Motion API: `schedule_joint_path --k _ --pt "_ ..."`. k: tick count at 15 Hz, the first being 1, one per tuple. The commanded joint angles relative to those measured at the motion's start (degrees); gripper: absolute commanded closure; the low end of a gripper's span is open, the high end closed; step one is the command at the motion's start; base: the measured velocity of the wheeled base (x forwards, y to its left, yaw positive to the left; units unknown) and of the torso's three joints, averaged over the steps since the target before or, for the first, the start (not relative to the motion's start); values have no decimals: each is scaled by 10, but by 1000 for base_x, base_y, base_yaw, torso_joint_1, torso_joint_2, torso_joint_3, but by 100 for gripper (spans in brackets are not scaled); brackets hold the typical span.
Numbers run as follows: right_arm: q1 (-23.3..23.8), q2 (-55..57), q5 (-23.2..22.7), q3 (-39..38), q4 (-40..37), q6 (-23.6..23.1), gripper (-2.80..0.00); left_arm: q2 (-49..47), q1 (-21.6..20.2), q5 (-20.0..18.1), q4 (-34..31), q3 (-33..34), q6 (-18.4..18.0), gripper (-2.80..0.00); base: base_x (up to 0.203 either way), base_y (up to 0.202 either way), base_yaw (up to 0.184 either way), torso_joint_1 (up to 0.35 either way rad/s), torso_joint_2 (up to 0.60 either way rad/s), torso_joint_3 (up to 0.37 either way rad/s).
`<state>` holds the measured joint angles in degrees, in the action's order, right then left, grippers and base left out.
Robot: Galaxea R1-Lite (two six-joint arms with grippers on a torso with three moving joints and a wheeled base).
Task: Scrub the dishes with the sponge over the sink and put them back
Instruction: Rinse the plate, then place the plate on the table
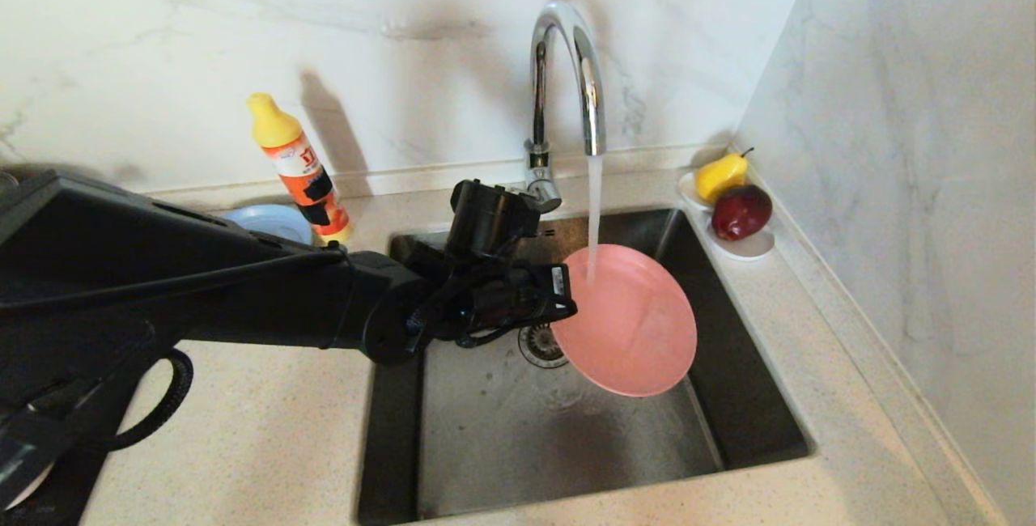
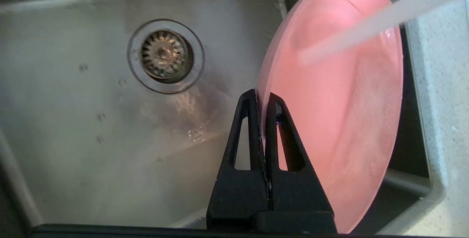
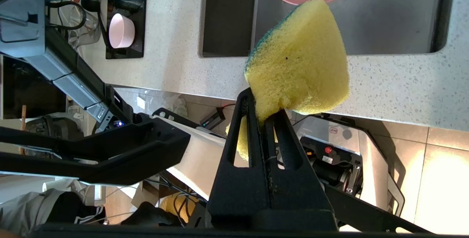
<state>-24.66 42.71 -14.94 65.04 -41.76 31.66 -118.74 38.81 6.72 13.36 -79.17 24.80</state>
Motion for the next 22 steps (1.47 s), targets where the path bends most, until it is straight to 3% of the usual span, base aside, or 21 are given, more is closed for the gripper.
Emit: schedule_joint_path --k 1,5,7,10,15,20,22 --pt "0 -5 0 -6 -2 2 0 -4 3 4 -1 -3 2 0 0 0 0 0 0 0" --pt "0 -10 3 -22 0 2 0 47 -6 25 -45 20 -2 0 0 0 0 0 0 0" --pt "-1 -9 2 -25 0 2 0 85 -23 69 -68 48 -23 0 0 0 0 0 0 0" --pt "-1 -3 2 -31 0 2 0 135 -61 167 -73 116 -87 0 0 0 0 0 0 0" --pt "0 8 4 -77 18 3 0 194 -127 242 -67 167 -186 0 0 0 0 0 0 0" --pt "0 5 5 -106 31 5 0 207 -161 256 -22 172 -249 0 0 0 0 0 0 0" --pt "0 5 5 -118 32 6 0 225 -162 256 -16 172 -254 0 0 0 0 0 0 0"
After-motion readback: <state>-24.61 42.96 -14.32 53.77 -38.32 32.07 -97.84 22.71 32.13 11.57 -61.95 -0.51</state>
